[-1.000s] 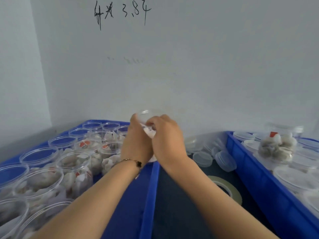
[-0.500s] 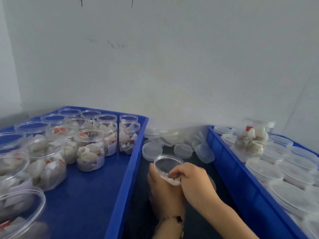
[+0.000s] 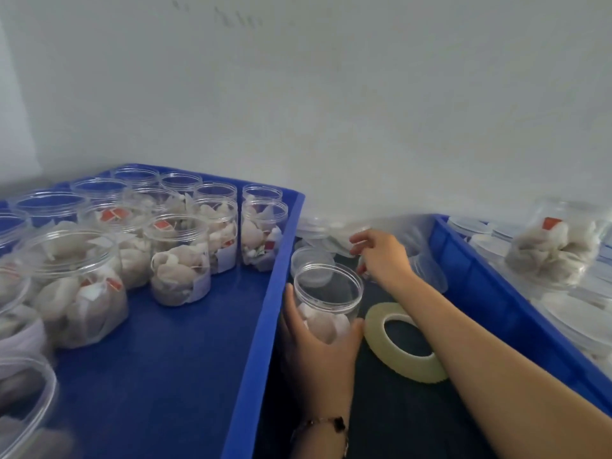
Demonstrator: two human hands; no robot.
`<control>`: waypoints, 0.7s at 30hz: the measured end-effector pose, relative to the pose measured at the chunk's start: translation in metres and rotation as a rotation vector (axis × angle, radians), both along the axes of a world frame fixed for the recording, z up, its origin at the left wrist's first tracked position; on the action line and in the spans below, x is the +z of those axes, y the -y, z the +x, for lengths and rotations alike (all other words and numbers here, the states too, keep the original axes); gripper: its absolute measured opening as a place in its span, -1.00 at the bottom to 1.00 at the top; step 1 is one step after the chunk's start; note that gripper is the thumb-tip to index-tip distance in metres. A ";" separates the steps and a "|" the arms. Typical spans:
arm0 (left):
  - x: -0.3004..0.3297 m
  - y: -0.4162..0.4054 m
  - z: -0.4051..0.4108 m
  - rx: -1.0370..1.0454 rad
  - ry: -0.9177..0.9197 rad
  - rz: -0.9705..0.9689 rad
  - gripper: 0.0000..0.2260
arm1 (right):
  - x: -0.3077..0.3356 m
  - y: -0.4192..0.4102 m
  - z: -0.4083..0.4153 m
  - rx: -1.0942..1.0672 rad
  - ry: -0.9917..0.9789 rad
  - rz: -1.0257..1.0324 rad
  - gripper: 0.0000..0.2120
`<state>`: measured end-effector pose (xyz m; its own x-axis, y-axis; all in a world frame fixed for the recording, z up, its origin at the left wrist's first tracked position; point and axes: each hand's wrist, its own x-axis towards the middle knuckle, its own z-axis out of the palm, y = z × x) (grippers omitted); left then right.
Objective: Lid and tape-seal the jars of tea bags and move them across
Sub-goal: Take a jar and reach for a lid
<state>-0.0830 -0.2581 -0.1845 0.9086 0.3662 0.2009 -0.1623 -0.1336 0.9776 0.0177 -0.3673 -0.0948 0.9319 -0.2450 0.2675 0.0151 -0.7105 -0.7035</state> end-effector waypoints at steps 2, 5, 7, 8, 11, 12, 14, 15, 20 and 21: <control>-0.003 -0.002 0.001 0.053 0.038 0.017 0.03 | -0.021 0.004 0.015 0.135 -0.120 -0.284 -0.68; -0.007 -0.001 0.003 0.074 0.071 0.053 0.01 | -0.054 -0.001 0.025 0.218 -0.157 -0.530 -0.60; -0.007 -0.001 0.004 0.070 0.082 0.036 0.00 | -0.072 -0.006 0.029 0.216 -0.095 -0.561 -0.60; -0.007 -0.001 0.005 0.065 0.081 0.026 -0.01 | -0.076 -0.007 0.031 0.202 -0.064 -0.582 -0.62; -0.008 0.000 0.006 0.063 0.075 0.032 -0.01 | -0.077 -0.012 0.029 0.146 0.062 -0.672 -0.79; -0.008 0.000 0.005 0.063 0.076 0.035 -0.01 | -0.075 -0.014 0.028 0.150 0.086 -0.702 -0.83; -0.008 -0.001 0.005 0.061 0.082 0.038 0.00 | -0.066 -0.015 0.026 0.144 0.052 -0.652 -0.89; -0.007 -0.001 0.005 0.061 0.086 0.043 0.01 | -0.060 -0.014 0.025 0.135 0.002 -0.601 -0.92; -0.004 -0.001 0.006 0.045 0.063 0.057 0.03 | -0.033 -0.002 0.014 0.214 -0.209 -0.305 -0.77; -0.004 -0.001 0.005 0.042 0.061 0.057 0.03 | -0.030 -0.001 0.010 0.197 -0.215 -0.260 -0.81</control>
